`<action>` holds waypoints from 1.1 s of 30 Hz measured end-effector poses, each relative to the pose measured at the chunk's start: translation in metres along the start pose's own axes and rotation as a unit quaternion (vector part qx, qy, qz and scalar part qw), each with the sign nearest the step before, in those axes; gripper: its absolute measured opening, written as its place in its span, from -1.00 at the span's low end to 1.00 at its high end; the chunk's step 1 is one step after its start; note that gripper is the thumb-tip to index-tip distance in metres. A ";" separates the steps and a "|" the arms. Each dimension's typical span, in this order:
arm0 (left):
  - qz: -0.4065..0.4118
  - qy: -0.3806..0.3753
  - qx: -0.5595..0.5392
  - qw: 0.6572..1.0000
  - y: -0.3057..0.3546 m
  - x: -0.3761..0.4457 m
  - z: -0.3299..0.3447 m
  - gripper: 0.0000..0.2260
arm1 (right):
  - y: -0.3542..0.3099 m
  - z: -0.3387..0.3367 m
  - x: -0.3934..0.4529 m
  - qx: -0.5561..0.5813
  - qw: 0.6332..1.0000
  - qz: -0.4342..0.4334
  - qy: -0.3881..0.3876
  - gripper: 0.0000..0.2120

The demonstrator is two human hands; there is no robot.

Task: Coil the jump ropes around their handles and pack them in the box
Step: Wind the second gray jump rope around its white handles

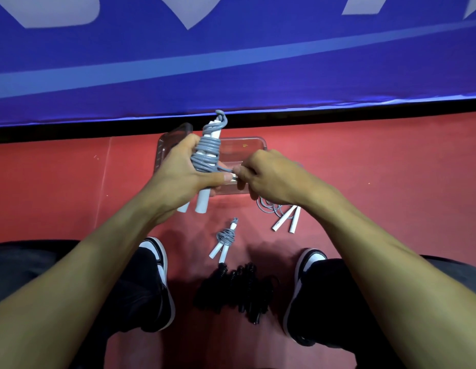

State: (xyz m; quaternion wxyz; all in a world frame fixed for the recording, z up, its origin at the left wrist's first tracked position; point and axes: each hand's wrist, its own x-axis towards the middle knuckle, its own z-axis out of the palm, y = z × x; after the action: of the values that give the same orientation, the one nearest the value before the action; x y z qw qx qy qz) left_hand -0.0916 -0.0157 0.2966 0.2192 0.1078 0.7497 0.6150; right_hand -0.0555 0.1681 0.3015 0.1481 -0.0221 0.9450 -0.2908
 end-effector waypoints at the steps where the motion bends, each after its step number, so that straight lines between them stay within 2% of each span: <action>1: 0.003 0.011 -0.005 1.000 -0.001 0.001 -0.001 -0.61 | 0.000 -0.001 0.000 0.002 1.000 -0.002 0.007 -0.58; 6: -0.042 -0.034 -0.078 0.995 -0.004 0.005 0.000 -0.69 | -0.003 -0.007 -0.003 -0.010 0.999 -0.031 0.022 -0.66; 8: -0.024 -0.051 -0.052 0.997 -0.006 0.005 0.001 -0.70 | -0.002 -0.007 -0.002 -0.015 0.999 -0.039 0.017 -0.72; 11: 0.008 -0.025 0.011 1.000 -0.009 0.005 -0.004 -0.75 | -0.004 -0.005 -0.001 -0.022 0.997 -0.067 0.014 -0.72; 16: 0.013 -0.001 0.044 0.999 -0.007 0.005 -0.003 -0.59 | -0.011 -0.005 -0.003 0.007 0.995 -0.103 0.010 -0.79; 22: 0.012 -0.011 0.079 0.997 -0.008 0.003 -0.008 -0.58 | -0.009 -0.001 -0.003 0.004 0.993 -0.116 0.008 -0.81; 25: 0.006 -0.046 0.029 0.998 -0.006 0.004 -0.005 -0.73 | -0.008 -0.002 -0.001 -0.001 0.994 -0.112 0.015 -0.80; 28: -0.053 -0.080 -0.088 0.991 -0.005 0.003 0.000 -0.69 | -0.004 -0.002 -0.001 -0.007 0.996 -0.091 0.018 -0.78; 33: -0.029 -0.086 -0.051 0.995 -0.004 0.001 0.002 -0.69 | -0.004 0.000 -0.002 -0.003 0.996 -0.085 0.011 -0.80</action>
State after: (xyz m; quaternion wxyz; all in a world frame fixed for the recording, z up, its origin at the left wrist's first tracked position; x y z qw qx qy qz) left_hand -0.0914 -0.0145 0.2926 0.3057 0.1271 0.6989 0.6340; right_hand -0.0541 0.1654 0.3042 0.1129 -0.0996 0.9421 -0.2997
